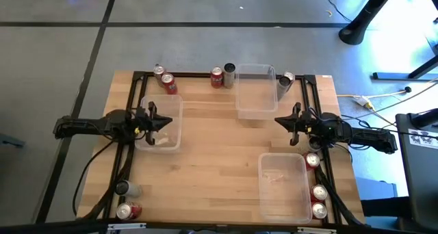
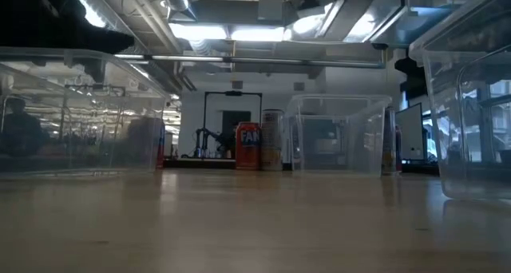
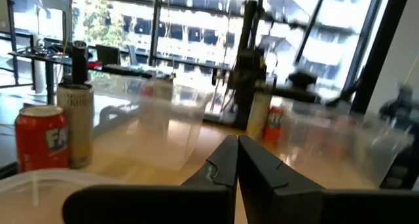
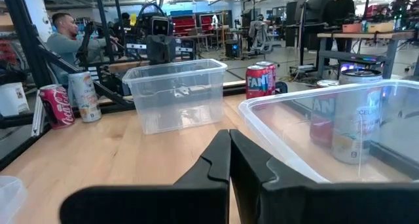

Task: Sort soda cans
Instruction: Put the red soda can into the middle transparent bin

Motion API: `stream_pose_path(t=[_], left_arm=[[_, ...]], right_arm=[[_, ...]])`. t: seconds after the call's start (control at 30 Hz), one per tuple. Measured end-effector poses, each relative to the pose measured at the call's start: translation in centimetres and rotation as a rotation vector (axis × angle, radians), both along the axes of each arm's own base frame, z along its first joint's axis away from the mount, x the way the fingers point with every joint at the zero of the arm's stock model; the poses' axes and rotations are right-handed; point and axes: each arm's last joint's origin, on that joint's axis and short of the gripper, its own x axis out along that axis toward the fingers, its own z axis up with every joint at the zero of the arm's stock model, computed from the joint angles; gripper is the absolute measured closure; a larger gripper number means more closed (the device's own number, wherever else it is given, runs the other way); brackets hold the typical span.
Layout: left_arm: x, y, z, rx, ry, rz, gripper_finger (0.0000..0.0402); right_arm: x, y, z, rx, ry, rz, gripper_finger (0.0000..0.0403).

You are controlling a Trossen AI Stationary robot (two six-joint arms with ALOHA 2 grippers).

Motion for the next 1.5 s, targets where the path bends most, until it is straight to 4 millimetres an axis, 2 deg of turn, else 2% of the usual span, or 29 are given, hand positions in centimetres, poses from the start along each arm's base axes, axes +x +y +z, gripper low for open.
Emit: stream_pose_path(t=[0.13, 0.33, 0.63, 0.9, 1.17, 1.4, 1.5], left_arm=[[-0.1, 0.1, 0.6, 0.017, -0.064, 0.031, 0.0398], [-0.4, 0.6, 1.6, 0.068, -0.113, 0.159, 0.0398], [-1.6, 1.6, 6.3, 0.06, -0.191, 0.391, 0.0398], [-0.2, 2.9, 10.4, 0.253, -0.011, 0.641, 0.0398], [1.7, 5.3, 15.8, 0.367, 0.148, 0.898, 0.0398], [3.2, 7.8, 19.3, 0.344, 0.397, 0.942, 0.0396], [3.7, 8.8, 20.9, 0.317, 0.429, 0.935, 0.037]], right_arm=[[0.0, 0.0, 0.2, 0.106, -0.035, 0.004, 0.0397], [-0.1, -0.2, 0.5, 0.118, -0.054, -0.085, 0.0397], [-0.4, -0.8, 0.8, 0.136, -0.11, -0.304, 0.0397], [-0.6, -1.1, 1.1, 0.097, -0.121, -0.404, 0.0397], [-0.6, -1.1, 1.0, 0.12, -0.119, -0.409, 0.0397], [-0.6, -1.1, 1.0, 0.154, -0.135, -0.405, 0.0397], [-0.6, -1.1, 1.0, 0.153, -0.134, -0.405, 0.0397]])
